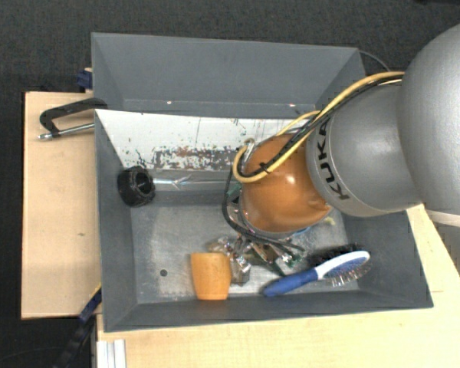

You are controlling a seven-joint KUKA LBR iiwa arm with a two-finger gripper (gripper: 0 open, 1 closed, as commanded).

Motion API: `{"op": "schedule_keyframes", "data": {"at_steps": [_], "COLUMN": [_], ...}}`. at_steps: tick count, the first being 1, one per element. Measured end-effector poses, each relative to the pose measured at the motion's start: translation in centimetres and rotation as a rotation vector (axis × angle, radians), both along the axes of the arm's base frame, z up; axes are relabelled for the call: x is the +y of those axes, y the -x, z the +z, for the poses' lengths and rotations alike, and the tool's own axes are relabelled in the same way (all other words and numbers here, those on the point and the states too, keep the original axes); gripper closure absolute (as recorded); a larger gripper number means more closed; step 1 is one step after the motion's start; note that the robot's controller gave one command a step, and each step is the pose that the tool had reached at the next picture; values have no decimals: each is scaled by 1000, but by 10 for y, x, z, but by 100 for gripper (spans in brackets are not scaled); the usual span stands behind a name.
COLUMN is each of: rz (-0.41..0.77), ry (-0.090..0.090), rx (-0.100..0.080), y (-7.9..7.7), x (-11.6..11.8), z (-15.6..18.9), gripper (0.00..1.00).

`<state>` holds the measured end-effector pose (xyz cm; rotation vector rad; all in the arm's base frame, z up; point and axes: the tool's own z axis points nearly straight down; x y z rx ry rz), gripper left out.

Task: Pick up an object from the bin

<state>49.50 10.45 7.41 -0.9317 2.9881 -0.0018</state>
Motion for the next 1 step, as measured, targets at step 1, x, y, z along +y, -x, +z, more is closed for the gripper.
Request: {"op": "schedule_keyframes", "data": {"at_steps": [1], "rz": [576], "ry": [5], "rx": [-3], "y": [-43], "x": [-1], "z": [188], "gripper": [100]}}
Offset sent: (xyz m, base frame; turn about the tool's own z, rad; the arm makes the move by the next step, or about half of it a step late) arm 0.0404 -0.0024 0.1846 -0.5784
